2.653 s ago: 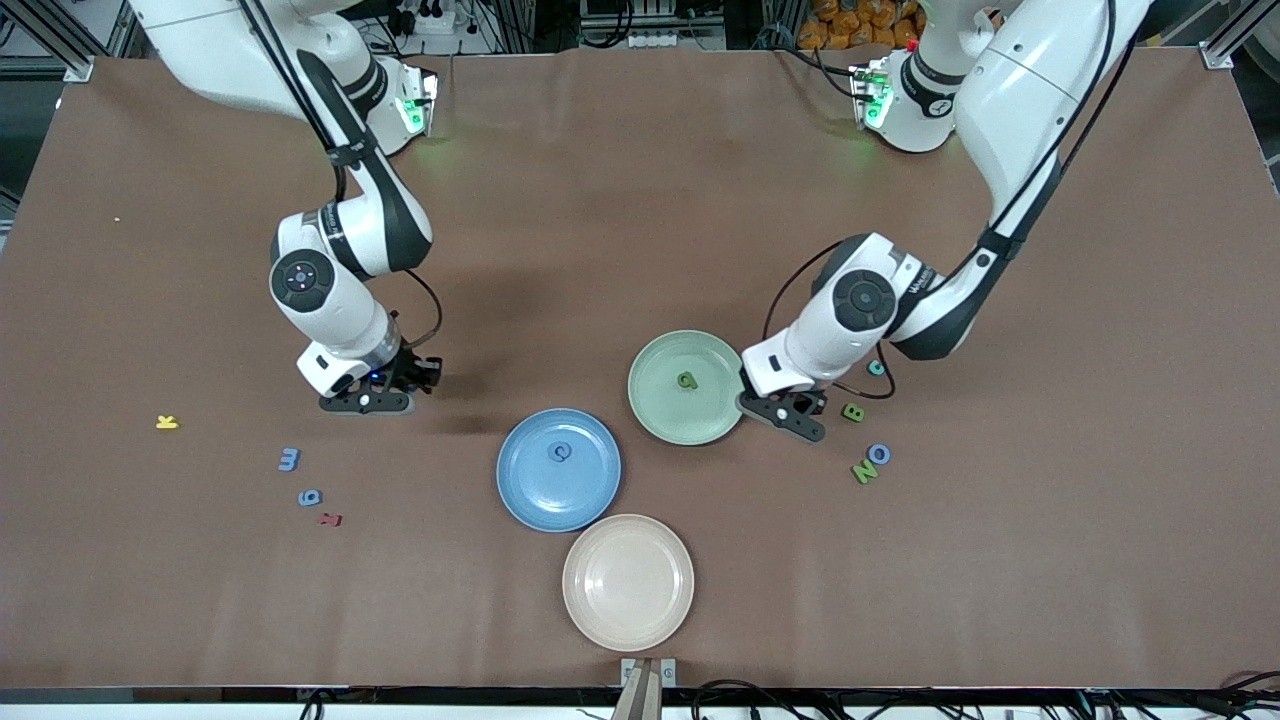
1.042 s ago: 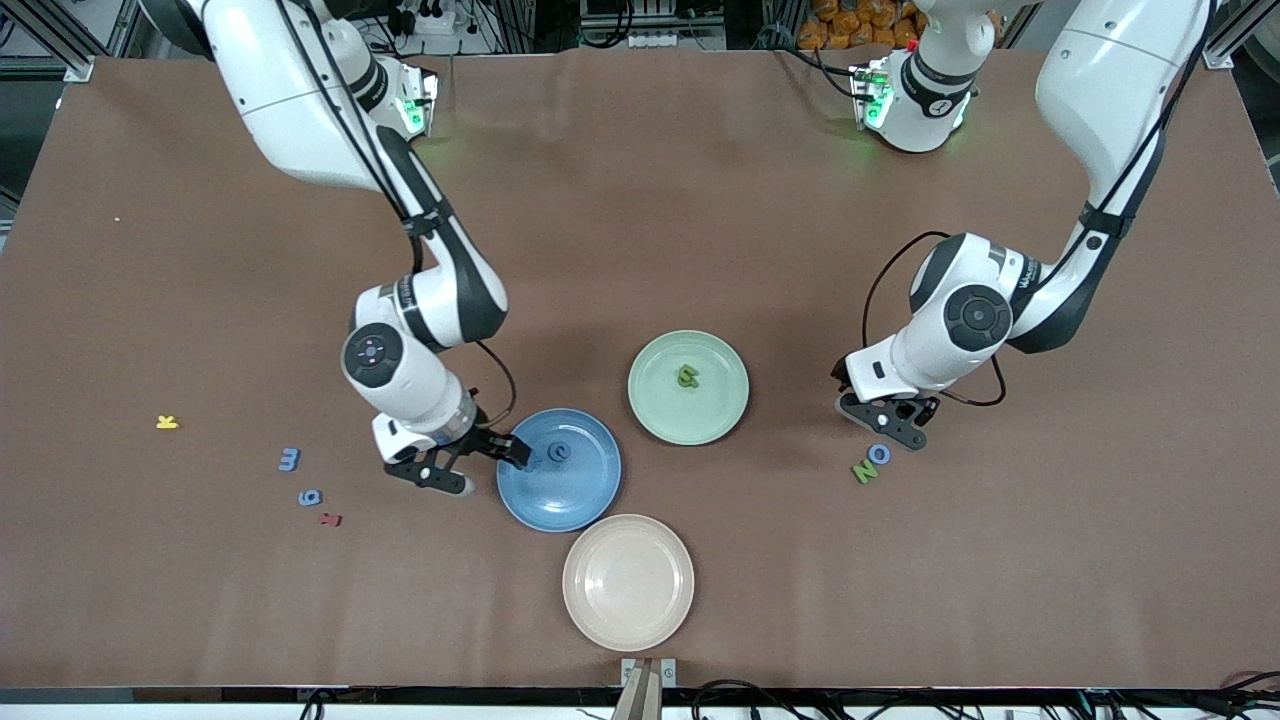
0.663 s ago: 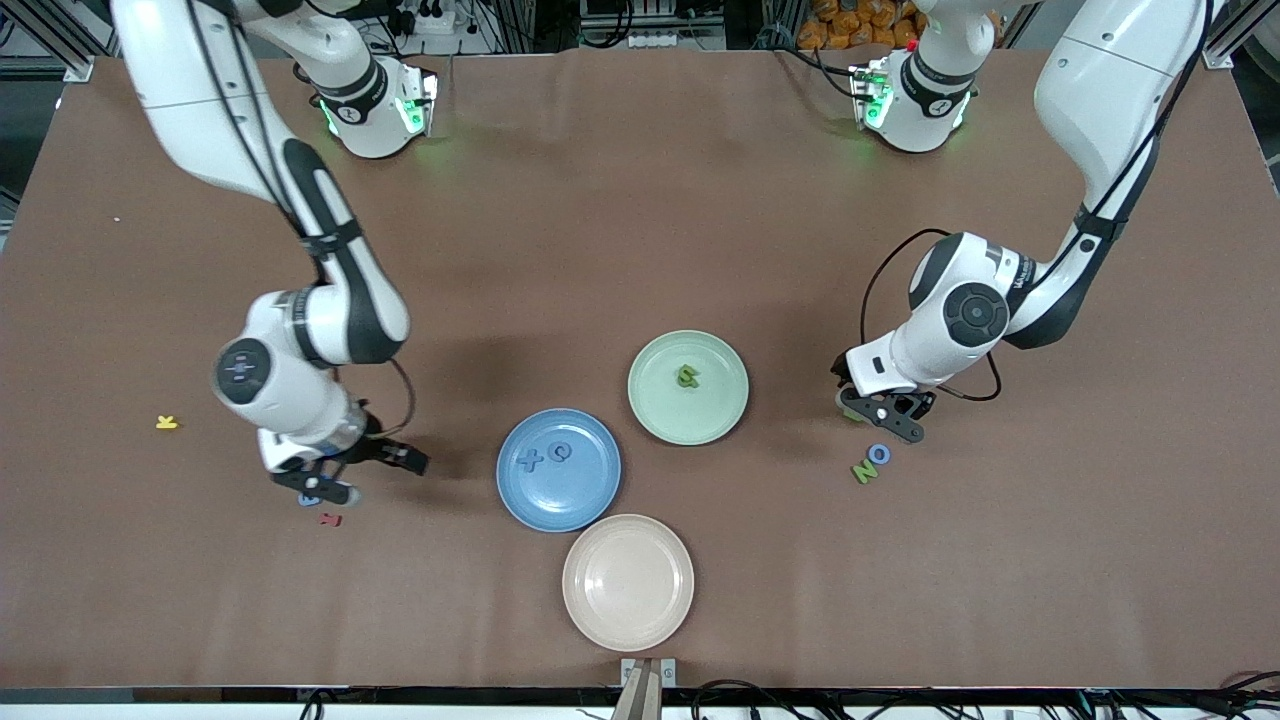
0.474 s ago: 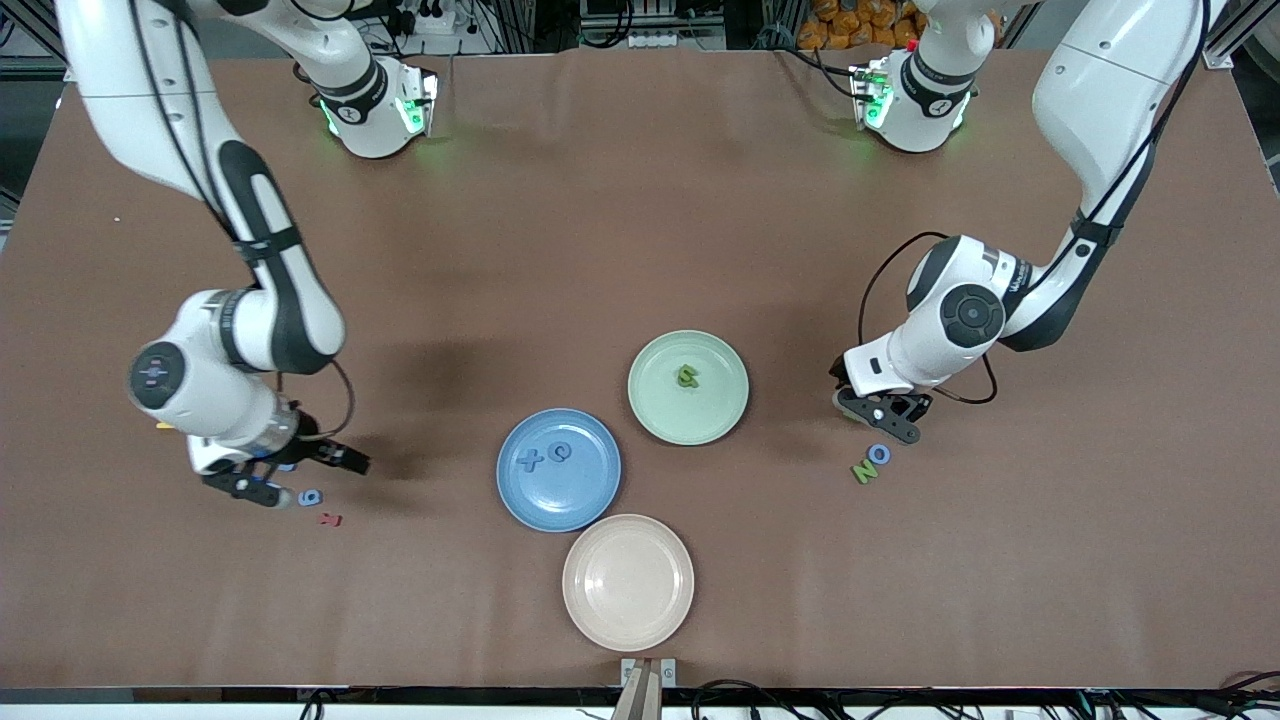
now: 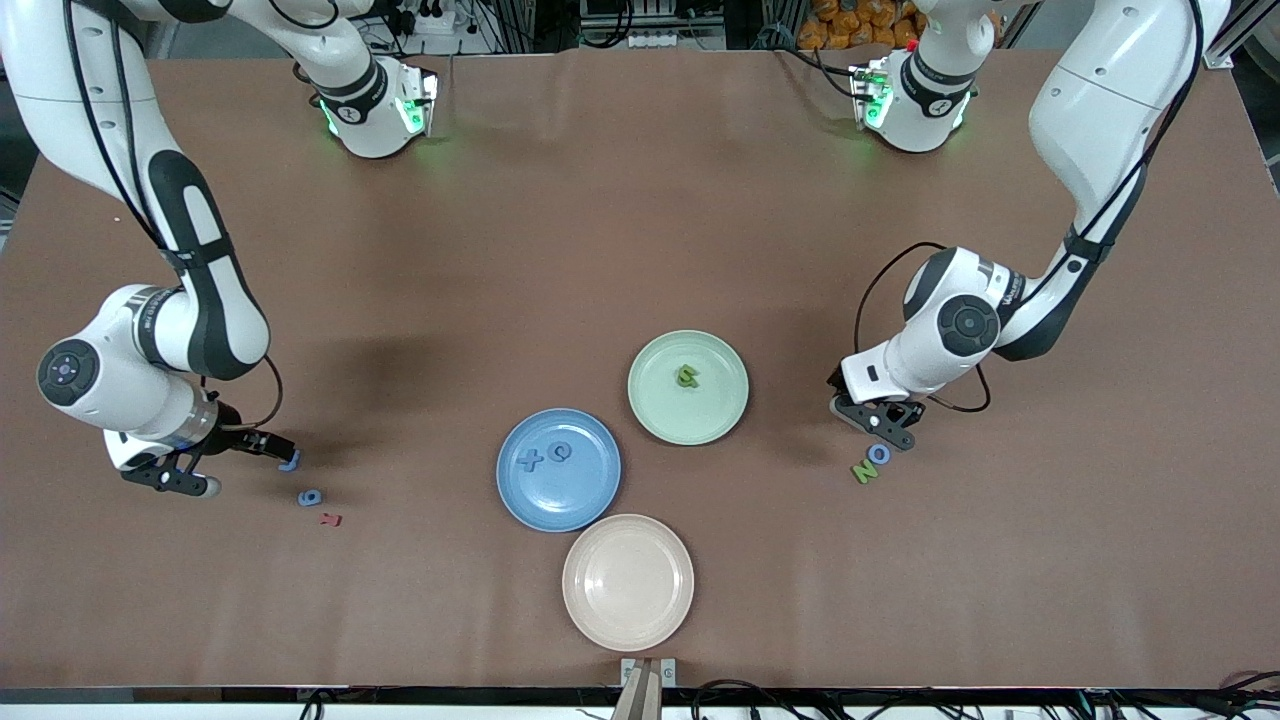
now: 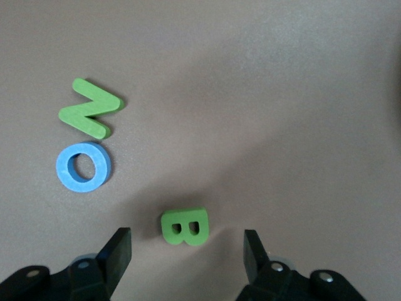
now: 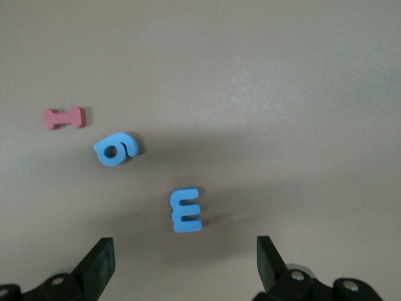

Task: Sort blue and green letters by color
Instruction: 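Grasp the blue E with the right gripper while the left grasps B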

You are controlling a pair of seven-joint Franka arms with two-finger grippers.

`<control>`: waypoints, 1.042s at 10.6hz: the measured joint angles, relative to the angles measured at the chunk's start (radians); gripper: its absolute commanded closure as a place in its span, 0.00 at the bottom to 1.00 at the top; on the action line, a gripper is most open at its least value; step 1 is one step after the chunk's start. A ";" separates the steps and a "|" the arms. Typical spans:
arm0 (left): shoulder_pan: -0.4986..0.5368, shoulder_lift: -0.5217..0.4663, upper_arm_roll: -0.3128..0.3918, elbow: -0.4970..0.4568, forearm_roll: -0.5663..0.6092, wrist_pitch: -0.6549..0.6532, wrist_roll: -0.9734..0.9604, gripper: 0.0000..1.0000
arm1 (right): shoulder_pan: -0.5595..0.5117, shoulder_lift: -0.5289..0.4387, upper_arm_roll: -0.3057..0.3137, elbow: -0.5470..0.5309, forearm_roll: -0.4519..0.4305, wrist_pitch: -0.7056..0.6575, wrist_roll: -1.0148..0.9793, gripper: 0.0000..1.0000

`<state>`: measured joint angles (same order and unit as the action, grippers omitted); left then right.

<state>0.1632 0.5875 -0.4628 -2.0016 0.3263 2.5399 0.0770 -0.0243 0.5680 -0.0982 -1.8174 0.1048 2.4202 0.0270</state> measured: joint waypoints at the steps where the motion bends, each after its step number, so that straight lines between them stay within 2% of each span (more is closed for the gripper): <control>1: 0.002 0.012 0.001 0.012 0.000 0.001 0.000 0.31 | 0.000 0.004 0.003 -0.008 -0.015 0.002 0.000 0.00; 5: 0.002 0.046 0.001 0.039 0.000 0.002 -0.018 0.43 | 0.021 0.057 0.013 -0.015 -0.027 0.076 -0.005 0.00; 6: 0.001 0.052 0.001 0.040 0.000 0.002 -0.018 0.49 | 0.021 0.072 0.013 -0.015 -0.027 0.099 -0.005 0.04; 8: 0.001 0.053 0.001 0.043 0.000 0.003 -0.018 0.95 | 0.021 0.094 0.012 -0.015 -0.027 0.139 -0.007 0.63; 9: 0.001 0.053 0.003 0.046 0.000 0.003 -0.018 1.00 | 0.021 0.100 0.012 -0.015 -0.027 0.142 -0.007 0.86; 10: 0.001 0.052 0.005 0.052 0.000 0.002 -0.018 1.00 | 0.021 0.102 0.012 -0.016 -0.027 0.144 -0.007 0.93; 11: -0.001 0.054 0.005 0.055 0.000 0.002 -0.018 1.00 | 0.021 0.102 0.012 -0.016 -0.027 0.146 -0.007 0.93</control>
<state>0.1623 0.6420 -0.4577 -1.9466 0.3263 2.5420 0.0586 -0.0036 0.6696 -0.0866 -1.8329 0.0775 2.5667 0.0195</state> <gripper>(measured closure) 0.652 0.304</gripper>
